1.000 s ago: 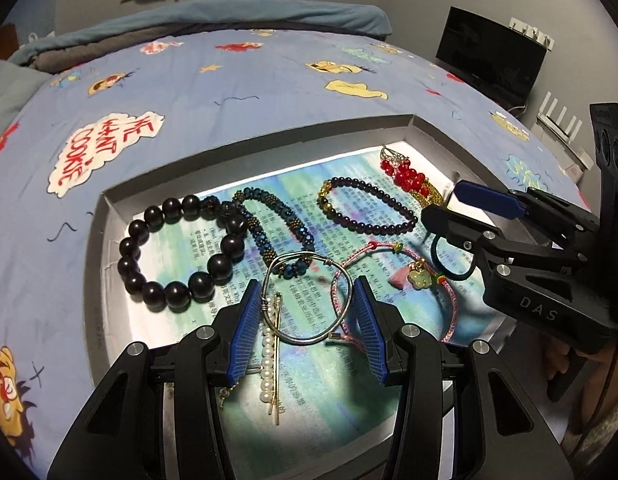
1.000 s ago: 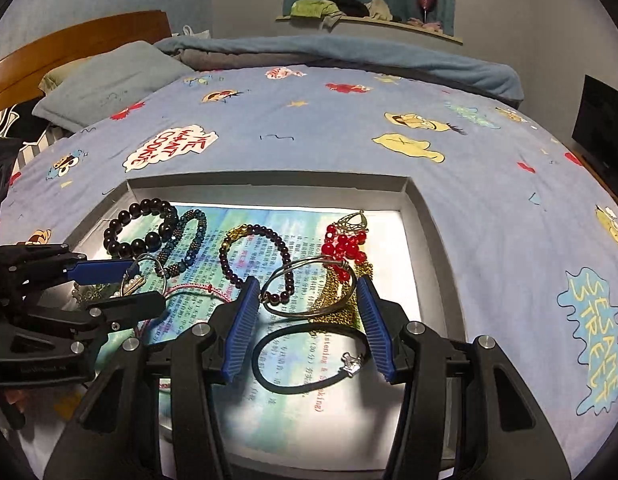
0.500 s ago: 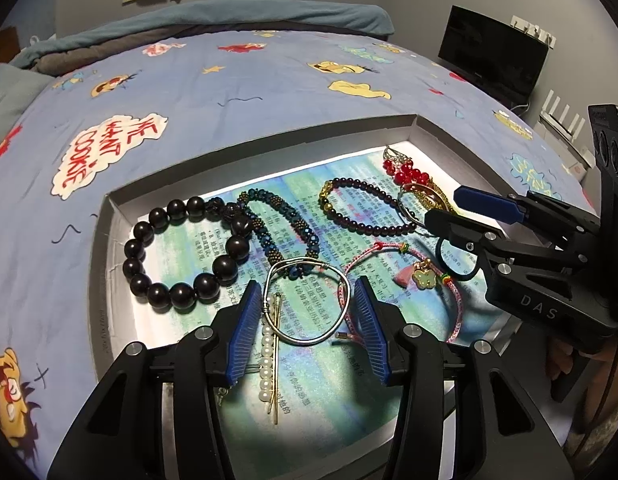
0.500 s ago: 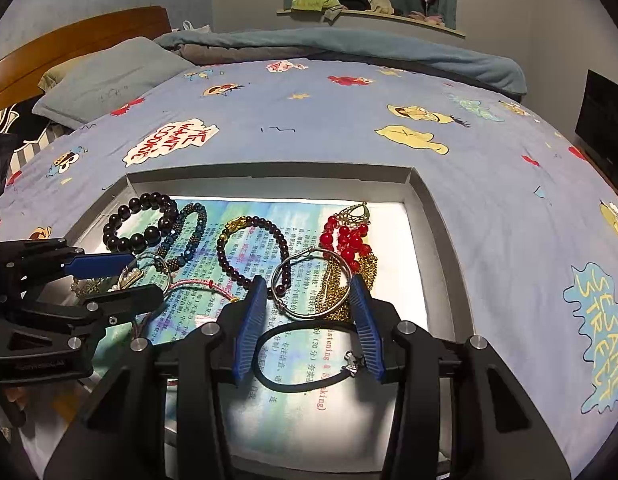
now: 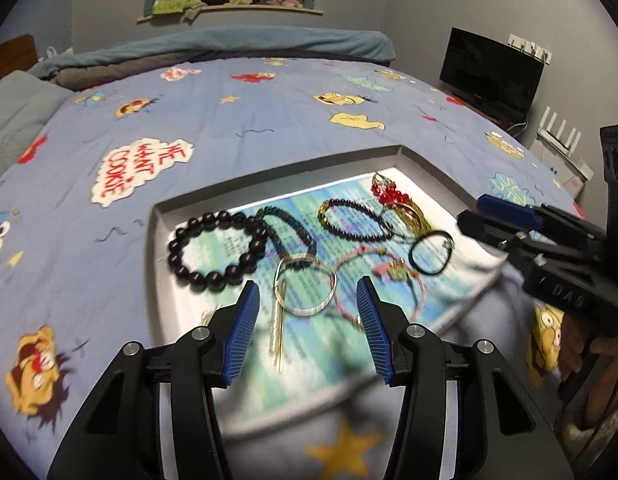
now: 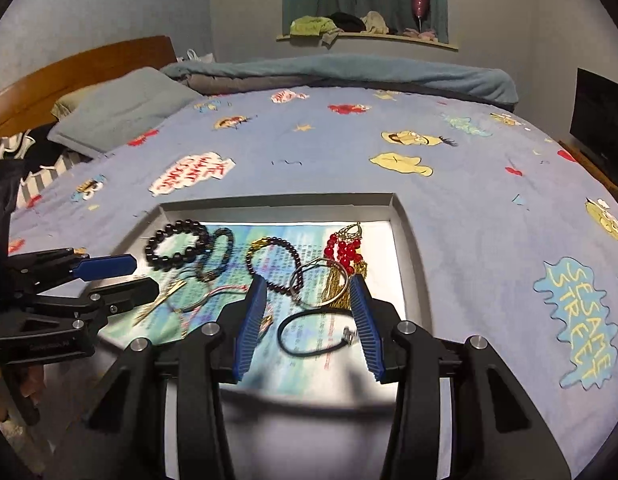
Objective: Organize jewelry
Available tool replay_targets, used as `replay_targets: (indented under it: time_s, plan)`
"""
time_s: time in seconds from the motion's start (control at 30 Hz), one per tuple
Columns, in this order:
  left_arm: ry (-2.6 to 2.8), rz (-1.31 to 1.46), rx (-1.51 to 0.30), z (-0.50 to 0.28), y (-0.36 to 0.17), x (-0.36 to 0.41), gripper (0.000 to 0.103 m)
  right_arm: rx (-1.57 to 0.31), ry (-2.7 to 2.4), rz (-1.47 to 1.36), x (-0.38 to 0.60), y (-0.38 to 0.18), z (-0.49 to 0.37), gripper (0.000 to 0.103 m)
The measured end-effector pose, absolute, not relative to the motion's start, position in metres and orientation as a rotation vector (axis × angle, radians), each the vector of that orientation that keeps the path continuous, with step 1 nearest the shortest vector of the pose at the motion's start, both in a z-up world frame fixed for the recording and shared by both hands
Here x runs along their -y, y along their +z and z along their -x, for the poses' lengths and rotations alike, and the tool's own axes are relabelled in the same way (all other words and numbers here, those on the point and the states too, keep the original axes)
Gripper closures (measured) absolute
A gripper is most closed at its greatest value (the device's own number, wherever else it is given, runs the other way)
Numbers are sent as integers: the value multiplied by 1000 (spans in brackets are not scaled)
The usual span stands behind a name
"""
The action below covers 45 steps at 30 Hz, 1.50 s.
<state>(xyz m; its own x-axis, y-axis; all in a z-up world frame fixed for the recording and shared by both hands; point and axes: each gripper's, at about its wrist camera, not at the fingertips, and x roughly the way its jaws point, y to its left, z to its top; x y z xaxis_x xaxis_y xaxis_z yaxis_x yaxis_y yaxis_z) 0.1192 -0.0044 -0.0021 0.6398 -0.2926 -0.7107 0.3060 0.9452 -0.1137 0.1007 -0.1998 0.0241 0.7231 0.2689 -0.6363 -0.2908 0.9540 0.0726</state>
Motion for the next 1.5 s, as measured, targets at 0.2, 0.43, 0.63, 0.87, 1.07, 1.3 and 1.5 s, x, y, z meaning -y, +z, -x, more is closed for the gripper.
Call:
replay_targets:
  time_s: [0.2, 0.43, 0.63, 0.87, 1.07, 1.3, 1.5]
  plan:
    - [-312, 35, -821, -81, 6, -7, 36, -708, 320, 6, 212, 29, -69, 48]
    - [-211, 11, -791, -53, 13, -10, 22, -720, 305, 7, 221, 25, -46, 24]
    - [-158, 34, -782, -44, 15, -16, 12, -730, 281, 18, 225, 20, -38, 6]
    - [-128, 51, -810, -47, 2, -15, 11, -703, 254, 67, 222, 18, -35, 6]
    - [-123, 23, -829, -52, -9, -10, 11, -701, 263, 70, 221, 14, -39, 6]
    - [-118, -4, -824, -51, -11, -7, 11, -715, 269, 66, 219, 10, -41, 6]
    - [-119, -11, -825, -51, -12, -6, 11, -710, 270, 65, 218, 11, -40, 6]
